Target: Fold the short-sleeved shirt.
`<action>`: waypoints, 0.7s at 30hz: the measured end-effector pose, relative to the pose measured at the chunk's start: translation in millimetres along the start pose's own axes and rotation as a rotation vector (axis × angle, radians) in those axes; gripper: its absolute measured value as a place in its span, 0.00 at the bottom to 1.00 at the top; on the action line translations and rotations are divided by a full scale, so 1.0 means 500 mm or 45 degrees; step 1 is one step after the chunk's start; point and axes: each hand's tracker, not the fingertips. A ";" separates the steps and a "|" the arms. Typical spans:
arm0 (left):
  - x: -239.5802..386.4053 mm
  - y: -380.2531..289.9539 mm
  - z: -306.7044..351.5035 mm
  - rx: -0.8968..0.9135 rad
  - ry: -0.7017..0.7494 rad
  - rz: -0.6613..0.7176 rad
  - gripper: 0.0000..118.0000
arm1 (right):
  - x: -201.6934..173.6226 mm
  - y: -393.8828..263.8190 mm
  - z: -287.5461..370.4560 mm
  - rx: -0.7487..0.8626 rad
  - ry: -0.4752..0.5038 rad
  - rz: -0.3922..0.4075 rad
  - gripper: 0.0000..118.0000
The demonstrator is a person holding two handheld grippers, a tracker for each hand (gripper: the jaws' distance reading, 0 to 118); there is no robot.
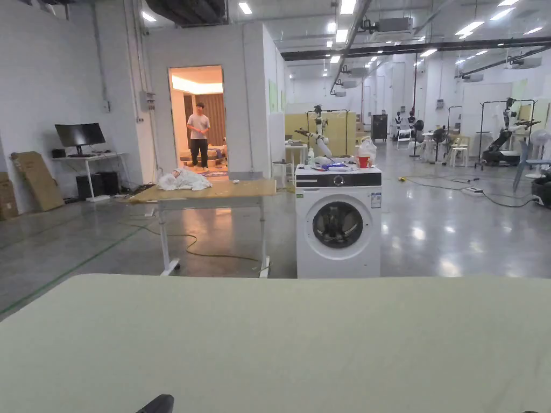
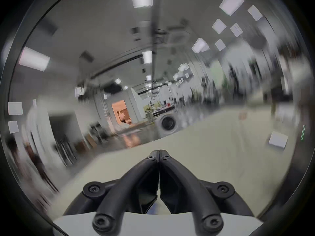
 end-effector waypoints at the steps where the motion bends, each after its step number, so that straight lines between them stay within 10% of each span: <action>1: -0.004 -0.006 0.001 -0.028 0.005 0.079 0.00 | 0.010 -0.012 0.003 -0.012 0.055 -0.105 0.00; 5: 0.048 -0.009 0.003 -0.047 0.032 -0.116 0.00 | -0.007 -0.022 0.009 -0.038 -0.038 0.098 0.00; 21: -0.005 -0.019 0.079 -0.056 0.220 0.007 0.00 | -0.094 -0.020 -0.023 0.002 0.179 0.014 0.00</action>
